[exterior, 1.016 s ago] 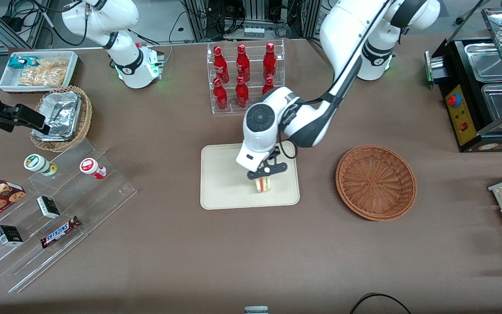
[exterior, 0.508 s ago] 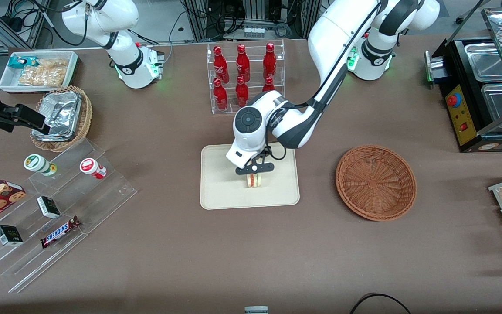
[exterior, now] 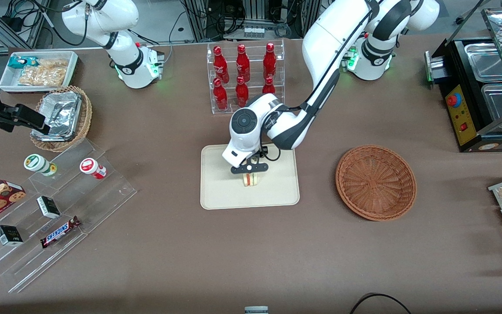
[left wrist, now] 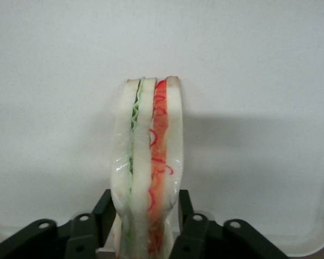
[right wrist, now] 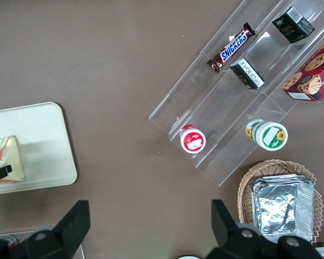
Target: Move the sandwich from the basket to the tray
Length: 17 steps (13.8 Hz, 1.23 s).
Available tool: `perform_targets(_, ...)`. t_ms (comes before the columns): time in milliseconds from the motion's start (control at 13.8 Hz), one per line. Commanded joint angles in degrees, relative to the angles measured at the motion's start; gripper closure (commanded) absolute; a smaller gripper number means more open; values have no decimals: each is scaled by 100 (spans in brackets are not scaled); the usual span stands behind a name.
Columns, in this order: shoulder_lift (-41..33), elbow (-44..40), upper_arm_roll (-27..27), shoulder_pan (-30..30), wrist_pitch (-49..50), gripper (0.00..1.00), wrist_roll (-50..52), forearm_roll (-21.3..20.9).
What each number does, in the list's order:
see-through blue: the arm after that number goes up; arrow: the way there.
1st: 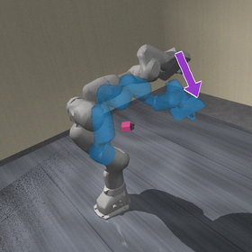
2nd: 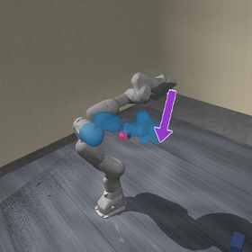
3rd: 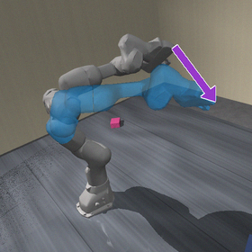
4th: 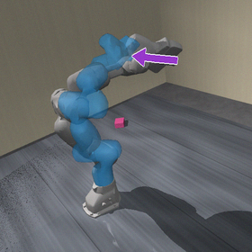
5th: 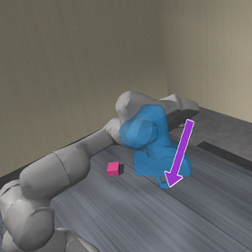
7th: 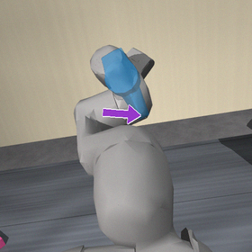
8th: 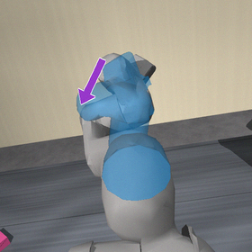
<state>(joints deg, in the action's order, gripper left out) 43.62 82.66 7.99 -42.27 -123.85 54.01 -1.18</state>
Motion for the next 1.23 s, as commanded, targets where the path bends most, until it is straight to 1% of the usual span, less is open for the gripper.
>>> perform_targets(0,-501,-4,-51,26,614,0,57,-76)
perform_targets(73,-808,14,-69,52,930,0,75,-41)
perform_targets(290,-1818,162,-87,745,2108,1,-266,-50)
perform_targets(581,-3041,654,-87,1588,2812,1,-618,-41)
perform_targets(798,-3928,1207,-95,2353,3103,1,-1503,-49)
perform_targets(944,-4316,1402,-95,2783,3419,1,-2189,-49)
perform_targets(1161,-4686,1402,-95,3425,3990,0,-3261,-49)
